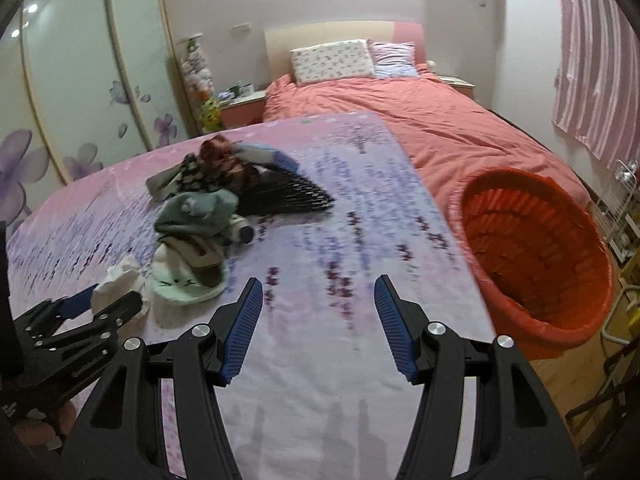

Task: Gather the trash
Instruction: 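Return to the bed and grasp the white tissue with the left tool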

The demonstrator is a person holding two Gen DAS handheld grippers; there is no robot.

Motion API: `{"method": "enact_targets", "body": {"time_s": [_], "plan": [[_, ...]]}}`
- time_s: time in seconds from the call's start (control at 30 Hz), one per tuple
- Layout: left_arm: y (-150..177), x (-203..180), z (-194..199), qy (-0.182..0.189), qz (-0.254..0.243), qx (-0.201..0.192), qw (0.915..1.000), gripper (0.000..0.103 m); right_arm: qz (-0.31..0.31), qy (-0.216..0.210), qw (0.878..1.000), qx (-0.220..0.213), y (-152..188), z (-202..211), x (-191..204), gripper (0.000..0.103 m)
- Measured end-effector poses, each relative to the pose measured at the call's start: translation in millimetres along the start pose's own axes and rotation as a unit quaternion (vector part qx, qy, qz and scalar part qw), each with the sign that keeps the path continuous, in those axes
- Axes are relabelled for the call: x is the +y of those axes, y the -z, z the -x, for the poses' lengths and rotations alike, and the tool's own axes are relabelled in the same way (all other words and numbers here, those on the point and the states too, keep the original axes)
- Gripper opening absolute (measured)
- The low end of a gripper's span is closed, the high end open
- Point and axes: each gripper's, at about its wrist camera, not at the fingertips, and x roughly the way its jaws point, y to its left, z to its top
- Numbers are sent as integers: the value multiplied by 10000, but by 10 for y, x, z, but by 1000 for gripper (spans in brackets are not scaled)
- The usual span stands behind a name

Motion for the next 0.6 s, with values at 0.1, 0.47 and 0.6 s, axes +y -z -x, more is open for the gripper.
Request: {"method": "enact_targets", "body": {"time_s": [0.1,0.47,0.6], "plan": [[-43,134,-72,-165,27,27,9999,46,131,-136,9998,70,-35,-91,143,59],[-378,857,-436,-483,574,243,9969,46,494,-771,9948,455,-192,-546,625,58],[-404,914,-467,-424,609,267,9969,45,571,-845,9924,687,-212,-711,734,53]]}}
